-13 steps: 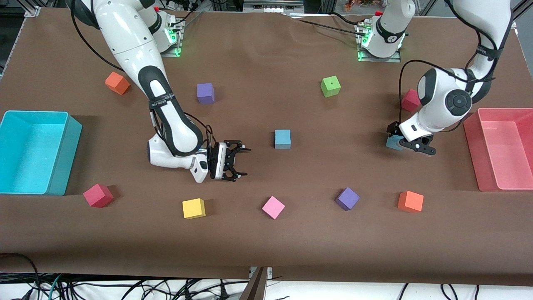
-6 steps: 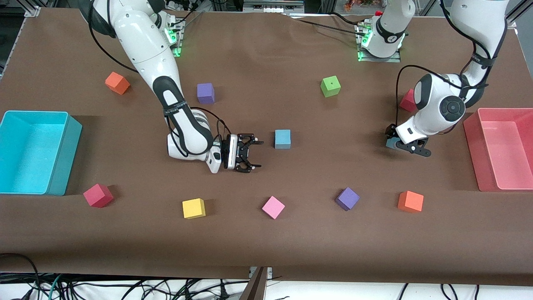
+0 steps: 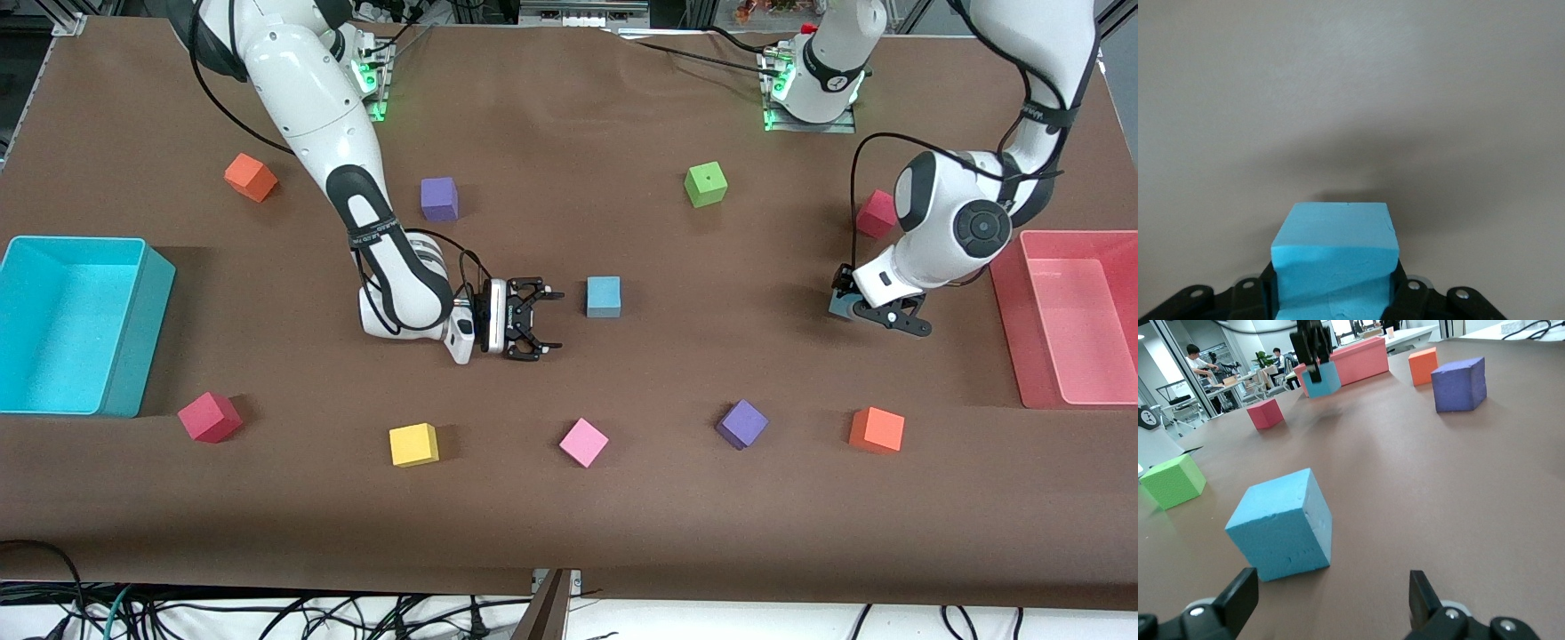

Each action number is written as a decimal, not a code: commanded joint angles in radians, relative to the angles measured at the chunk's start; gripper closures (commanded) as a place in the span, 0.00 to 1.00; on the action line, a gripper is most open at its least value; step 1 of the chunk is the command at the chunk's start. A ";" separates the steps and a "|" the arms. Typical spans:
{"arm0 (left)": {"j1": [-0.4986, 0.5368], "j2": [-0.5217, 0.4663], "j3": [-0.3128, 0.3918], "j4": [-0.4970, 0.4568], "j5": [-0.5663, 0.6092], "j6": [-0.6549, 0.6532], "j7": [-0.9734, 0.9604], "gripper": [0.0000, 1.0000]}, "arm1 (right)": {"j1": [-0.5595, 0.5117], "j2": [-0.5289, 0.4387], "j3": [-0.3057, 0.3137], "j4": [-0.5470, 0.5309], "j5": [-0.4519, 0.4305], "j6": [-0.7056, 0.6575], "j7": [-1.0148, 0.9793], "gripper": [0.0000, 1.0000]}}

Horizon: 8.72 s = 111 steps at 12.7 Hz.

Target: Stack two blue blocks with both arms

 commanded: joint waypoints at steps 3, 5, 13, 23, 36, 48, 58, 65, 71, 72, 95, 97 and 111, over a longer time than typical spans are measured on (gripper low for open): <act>-0.003 -0.031 -0.156 0.277 -0.020 -0.420 -0.168 0.76 | 0.003 -0.015 0.010 -0.013 0.063 -0.018 -0.061 0.00; -0.005 -0.013 -0.269 0.344 -0.020 -0.479 -0.345 0.76 | 0.008 -0.015 0.012 -0.013 0.064 -0.016 -0.063 0.00; -0.161 0.226 -0.422 0.585 -0.020 -0.425 -0.792 0.77 | 0.050 -0.009 0.016 -0.011 0.141 -0.006 -0.098 0.00; -0.276 0.292 -0.422 0.568 -0.022 -0.300 -0.932 0.77 | 0.030 0.008 0.010 -0.022 0.130 -0.018 -0.184 0.00; -0.330 0.413 -0.412 0.580 0.018 -0.116 -0.970 0.77 | 0.028 0.008 0.010 -0.022 0.133 -0.018 -0.196 0.00; -0.330 0.444 -0.402 0.582 0.072 -0.062 -0.978 0.65 | 0.030 0.004 0.010 -0.013 0.133 -0.018 -0.193 0.00; -0.318 0.316 -0.414 0.586 0.053 -0.223 -1.023 0.00 | 0.030 -0.006 0.010 -0.011 0.130 -0.016 -0.158 0.00; -0.231 0.139 -0.414 0.794 0.053 -0.827 -0.989 0.00 | 0.034 -0.076 -0.068 0.055 -0.168 -0.004 0.207 0.00; 0.009 0.098 -0.416 0.898 0.053 -0.952 -0.580 0.00 | 0.008 -0.134 -0.232 0.203 -0.702 -0.203 0.725 0.00; 0.042 0.093 -0.417 0.907 0.053 -0.959 -0.531 0.00 | 0.004 -0.134 -0.276 0.236 -0.728 -0.269 0.779 0.00; -0.058 -0.255 -0.023 0.574 -0.066 -0.766 -0.378 0.00 | -0.211 -0.487 -0.441 0.344 -1.456 -0.464 1.718 0.00; -0.060 -0.255 -0.023 0.577 -0.066 -0.766 -0.374 0.00 | -0.262 -0.593 -0.312 0.265 -1.593 -0.469 1.948 0.00; -0.058 -0.254 -0.021 0.577 -0.066 -0.766 -0.368 0.00 | -0.374 -0.751 -0.200 0.139 -1.675 -0.573 2.076 0.00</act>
